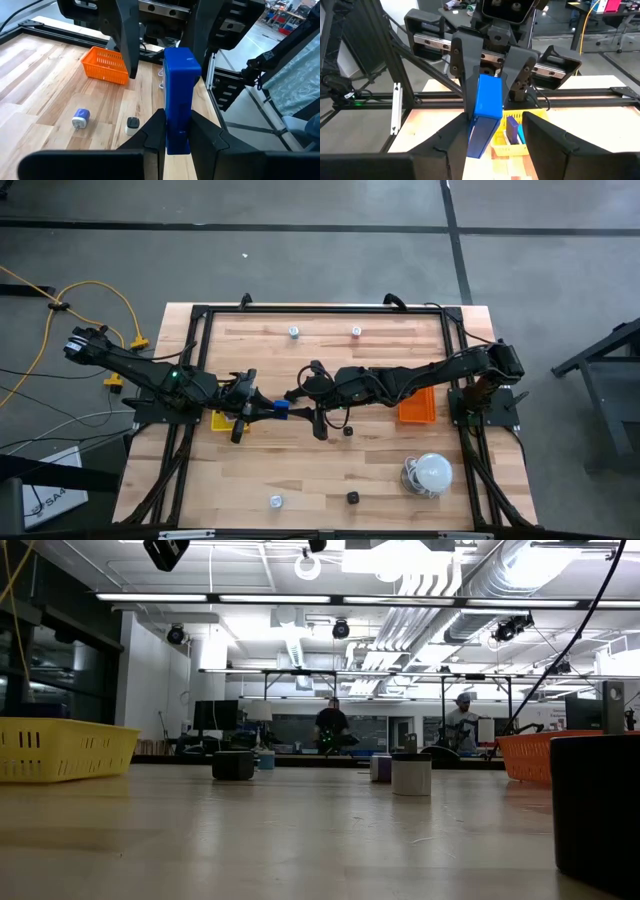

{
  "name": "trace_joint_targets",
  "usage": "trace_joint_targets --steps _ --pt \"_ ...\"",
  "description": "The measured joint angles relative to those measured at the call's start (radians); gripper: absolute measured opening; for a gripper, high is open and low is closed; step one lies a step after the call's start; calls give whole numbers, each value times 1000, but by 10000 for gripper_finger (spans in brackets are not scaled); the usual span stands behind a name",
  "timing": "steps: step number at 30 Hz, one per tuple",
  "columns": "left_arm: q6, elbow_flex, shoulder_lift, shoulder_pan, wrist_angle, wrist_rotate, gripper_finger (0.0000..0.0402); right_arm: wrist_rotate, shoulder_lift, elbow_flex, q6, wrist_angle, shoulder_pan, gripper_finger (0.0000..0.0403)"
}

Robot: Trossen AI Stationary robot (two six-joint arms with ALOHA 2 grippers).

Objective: Pick & Place Office items
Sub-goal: Put the blue digital timer into the yellow bin

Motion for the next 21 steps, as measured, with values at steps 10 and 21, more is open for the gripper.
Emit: trace_joint_targets --steps 10,21 --pt "0 0 -2 0 -2 -1 55 -54 0 0 28 -119 4 185" --pt "-253 0 -97 4 -245 -9 55 -46 0 0 109 -292 34 180"
